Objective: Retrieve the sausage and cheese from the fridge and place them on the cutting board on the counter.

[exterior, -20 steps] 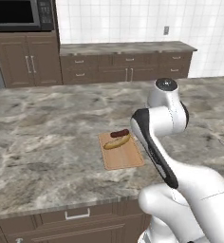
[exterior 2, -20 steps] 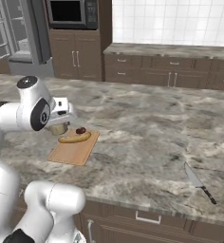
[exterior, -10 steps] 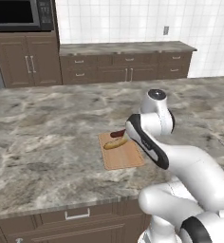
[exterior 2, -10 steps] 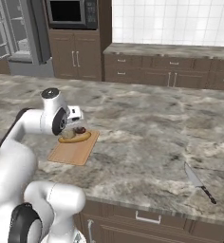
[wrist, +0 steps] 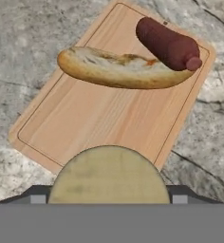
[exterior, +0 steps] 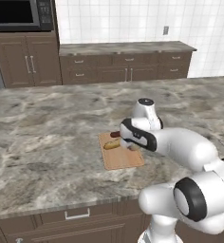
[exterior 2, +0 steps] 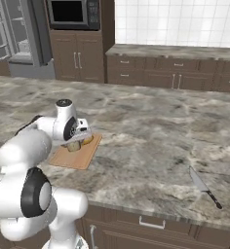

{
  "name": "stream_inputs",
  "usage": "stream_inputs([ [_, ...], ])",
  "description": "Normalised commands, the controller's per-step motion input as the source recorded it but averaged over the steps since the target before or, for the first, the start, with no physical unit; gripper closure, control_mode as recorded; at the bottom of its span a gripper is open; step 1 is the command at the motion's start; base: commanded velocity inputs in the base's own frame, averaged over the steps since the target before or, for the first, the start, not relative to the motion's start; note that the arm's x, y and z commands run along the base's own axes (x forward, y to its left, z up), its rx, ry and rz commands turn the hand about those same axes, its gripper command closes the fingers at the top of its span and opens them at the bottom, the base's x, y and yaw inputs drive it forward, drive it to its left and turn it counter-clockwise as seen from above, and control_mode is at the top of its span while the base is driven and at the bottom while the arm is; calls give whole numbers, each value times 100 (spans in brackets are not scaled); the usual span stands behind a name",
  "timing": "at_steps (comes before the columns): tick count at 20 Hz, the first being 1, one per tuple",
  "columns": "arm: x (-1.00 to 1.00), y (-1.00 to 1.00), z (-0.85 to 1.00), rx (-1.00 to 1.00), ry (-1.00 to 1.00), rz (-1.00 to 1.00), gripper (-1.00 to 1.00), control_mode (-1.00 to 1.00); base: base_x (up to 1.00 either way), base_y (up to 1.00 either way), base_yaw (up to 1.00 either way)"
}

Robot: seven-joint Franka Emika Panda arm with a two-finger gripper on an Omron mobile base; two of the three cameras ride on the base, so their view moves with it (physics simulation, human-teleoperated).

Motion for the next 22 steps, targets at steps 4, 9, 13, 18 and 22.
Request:
stream_inputs([
  [4, 48, 20, -57, 0, 9, 2, 100, -100, 0, 0, 0],
  [9, 53, 10, -51, 0, 7, 1, 100, -100, 0, 0, 0],
  [13, 22, 1, -31, 0, 2, 1, -100, -100, 0, 0, 0],
  [18, -1, 0, 0, 0, 0, 0, -100, -100, 0, 0, 0],
  [22, 0, 0, 12, 0, 0, 0, -100, -100, 0, 0, 0],
])
